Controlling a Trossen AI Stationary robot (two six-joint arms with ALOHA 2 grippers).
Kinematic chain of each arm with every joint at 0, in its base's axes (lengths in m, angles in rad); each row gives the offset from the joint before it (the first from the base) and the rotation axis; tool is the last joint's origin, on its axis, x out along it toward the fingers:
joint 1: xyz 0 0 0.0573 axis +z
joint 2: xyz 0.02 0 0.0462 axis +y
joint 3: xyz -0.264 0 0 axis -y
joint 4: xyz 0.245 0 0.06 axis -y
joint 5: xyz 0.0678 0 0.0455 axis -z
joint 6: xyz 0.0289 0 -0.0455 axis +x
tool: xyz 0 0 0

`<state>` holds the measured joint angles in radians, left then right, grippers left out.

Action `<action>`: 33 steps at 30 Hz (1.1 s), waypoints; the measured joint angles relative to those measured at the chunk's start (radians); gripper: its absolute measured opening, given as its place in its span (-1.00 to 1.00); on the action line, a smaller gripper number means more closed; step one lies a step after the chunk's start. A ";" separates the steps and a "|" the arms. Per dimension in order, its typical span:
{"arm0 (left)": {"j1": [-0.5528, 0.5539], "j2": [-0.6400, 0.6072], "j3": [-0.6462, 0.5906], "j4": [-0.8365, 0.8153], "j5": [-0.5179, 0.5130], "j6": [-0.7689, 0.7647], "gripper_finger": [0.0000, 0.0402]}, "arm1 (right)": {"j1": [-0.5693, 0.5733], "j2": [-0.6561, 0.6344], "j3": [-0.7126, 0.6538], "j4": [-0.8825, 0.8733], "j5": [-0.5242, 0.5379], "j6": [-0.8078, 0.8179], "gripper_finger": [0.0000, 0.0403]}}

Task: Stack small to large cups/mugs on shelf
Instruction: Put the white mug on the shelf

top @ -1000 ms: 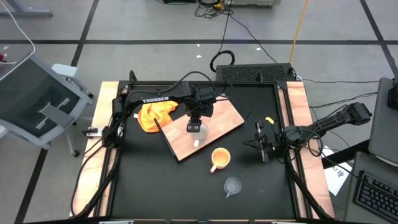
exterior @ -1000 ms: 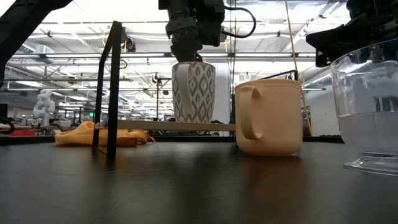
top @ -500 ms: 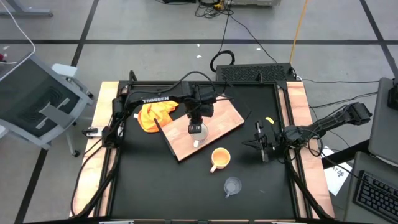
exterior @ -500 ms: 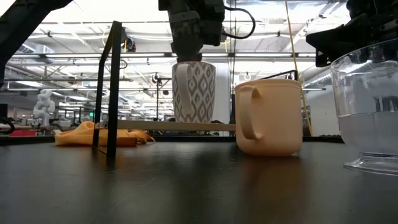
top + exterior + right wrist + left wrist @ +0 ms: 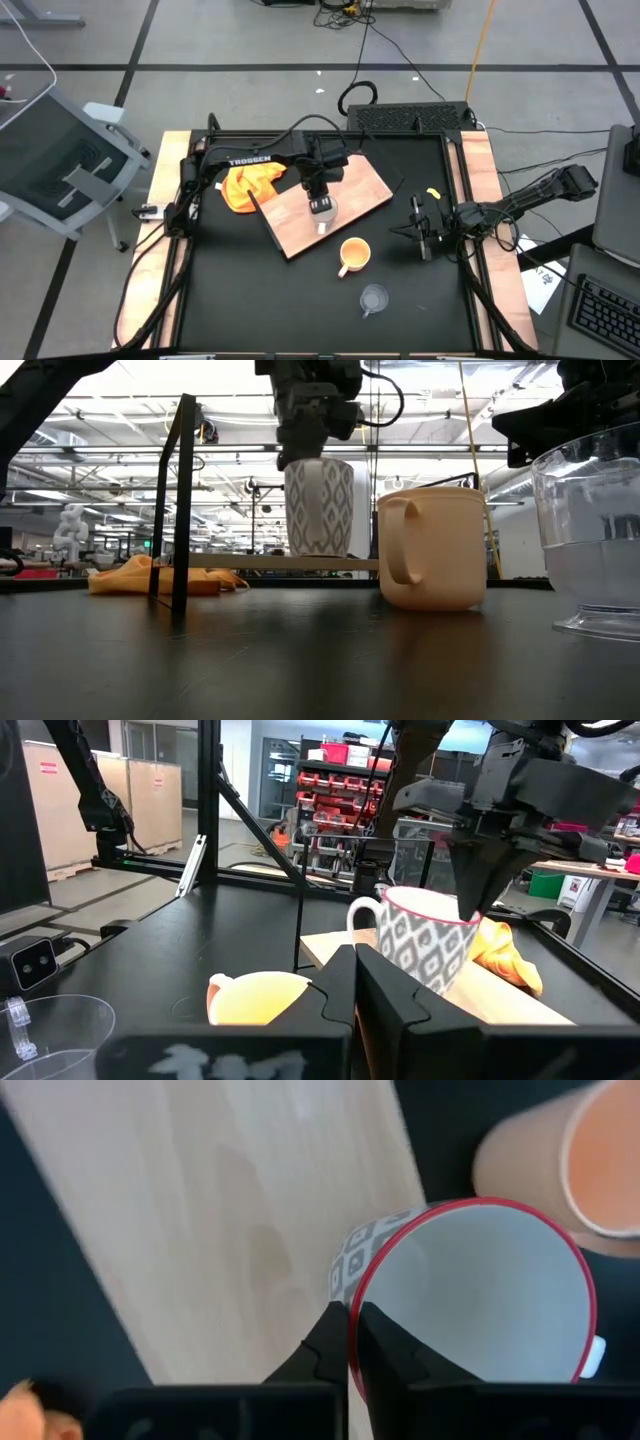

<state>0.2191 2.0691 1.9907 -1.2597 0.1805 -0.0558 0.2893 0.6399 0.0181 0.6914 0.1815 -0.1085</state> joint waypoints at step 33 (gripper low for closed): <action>-0.071 -0.009 0.000 -0.146 -0.232 -0.289 -0.96 | 0.000 0.000 0.000 -0.024 0.000 0.010 -1.00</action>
<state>0.1486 2.0598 1.9911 -1.4060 -0.0513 -0.3443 0.2893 0.6399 0.0181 0.6670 0.1815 -0.0984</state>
